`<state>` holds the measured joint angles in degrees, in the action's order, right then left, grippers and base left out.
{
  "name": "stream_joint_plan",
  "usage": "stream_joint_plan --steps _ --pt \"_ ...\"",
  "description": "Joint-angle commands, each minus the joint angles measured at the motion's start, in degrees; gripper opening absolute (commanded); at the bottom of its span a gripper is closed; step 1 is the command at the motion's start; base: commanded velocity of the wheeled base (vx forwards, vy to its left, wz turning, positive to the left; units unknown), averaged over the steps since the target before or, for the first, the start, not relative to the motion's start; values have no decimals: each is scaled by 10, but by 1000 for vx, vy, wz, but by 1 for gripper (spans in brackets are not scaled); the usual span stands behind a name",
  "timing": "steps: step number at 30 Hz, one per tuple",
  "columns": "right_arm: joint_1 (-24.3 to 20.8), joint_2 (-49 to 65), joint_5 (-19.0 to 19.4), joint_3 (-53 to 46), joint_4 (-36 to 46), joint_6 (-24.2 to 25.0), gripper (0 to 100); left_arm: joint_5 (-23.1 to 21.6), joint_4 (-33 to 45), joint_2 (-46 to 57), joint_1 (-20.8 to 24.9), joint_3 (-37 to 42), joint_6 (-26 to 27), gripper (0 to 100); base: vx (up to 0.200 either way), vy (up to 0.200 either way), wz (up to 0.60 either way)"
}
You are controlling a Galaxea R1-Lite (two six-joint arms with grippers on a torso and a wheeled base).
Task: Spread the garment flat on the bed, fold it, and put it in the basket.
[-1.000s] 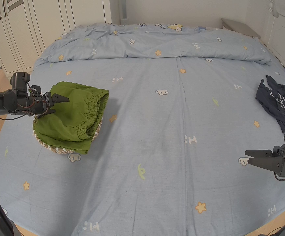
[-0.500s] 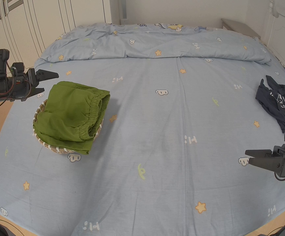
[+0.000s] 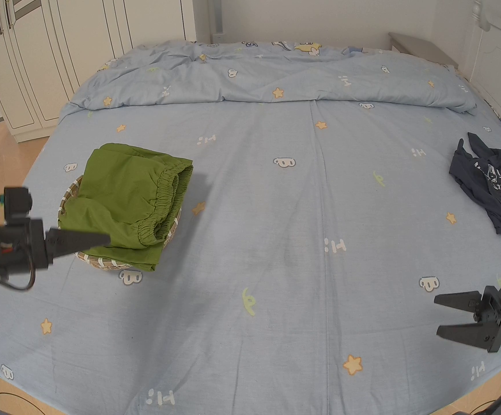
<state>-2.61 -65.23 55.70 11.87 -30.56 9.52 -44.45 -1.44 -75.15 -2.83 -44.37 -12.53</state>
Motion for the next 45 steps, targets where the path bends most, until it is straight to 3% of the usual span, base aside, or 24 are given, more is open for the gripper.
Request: stream_joint_plan --steps 1,2,5,6,7,11,13,15,16,17,18,21,23,25,26,27,29,30,32,37,39,41,43,45 --pt "28 136 2 -119 9 -56 100 -44 -15 279 19 224 45 100 0 0 0" --pt "28 138 2 -119 10 -56 100 -44 -15 284 20 227 45 100 0 0 0" --pt "27 284 -1 -119 141 -57 100 -38 -2 425 45 292 44 100 0 0 0" --pt "28 293 -1 -119 147 -57 100 -38 -1 433 46 294 44 100 0 0 0" --pt "34 386 -2 -119 219 -56 100 -35 19 498 46 320 44 100 0 0 0" --pt "64 586 -5 -67 394 -27 100 -20 97 657 40 348 44 100 0 0 0" --pt "68 615 -14 -52 428 -25 100 -2 136 709 35 348 44 100 0 0 0" --pt "69 598 -72 -54 427 -43 100 31 169 752 26 351 54 100 0 0 0" --pt "68 600 -128 -54 427 -43 100 76 175 749 26 351 71 100 0 0 0" --pt "68 600 -152 -54 426 -42 100 105 178 748 25 351 78 100 0 0 0" --pt "68 600 -152 -54 426 -42 100 105 178 748 25 351 78 100 0 0 0" --pt "69 600 -254 -57 422 -51 100 277 173 749 26 354 121 100 0 0 0" --pt "69 600 -319 -62 412 -64 100 353 172 749 25 359 163 100 0 0 0" --pt "69 600 -421 -78 379 -75 100 473 147 749 25 371 186 100 0 0 0" --pt "69 600 -432 -81 374 -75 100 488 141 749 25 373 186 100 0 0 0" --pt "69 600 -488 -92 341 -71 100 556 105 749 25 391 188 100 0 0 0" --pt "69 600 -510 -99 327 -70 100 582 86 749 25 401 189 100 0 0 0" --pt "68 600 -575 -119 304 -71 100 617 24 749 25 426 189 100 0 0 0" --pt "68 601 -592 -119 314 -63 100 618 -16 749 25 444 183 100 0 0 0" --pt "66 600 -584 -119 313 -70 100 607 -14 749 26 444 171 100 0 0 0" --pt "51 603 -583 -119 314 -71 100 561 -12 747 27 444 154 100 0 0 0" --pt "5 614 -579 -119 313 -72 100 505 -8 746 27 444 125 100 0 0 0" --pt "-3 615 -570 -119 314 -77 100 452 16 746 27 444 120 100 0 0 0" --pt "-1 615 -570 -119 312 -77 100 451 19 746 27 444 122 100 0 0 0"
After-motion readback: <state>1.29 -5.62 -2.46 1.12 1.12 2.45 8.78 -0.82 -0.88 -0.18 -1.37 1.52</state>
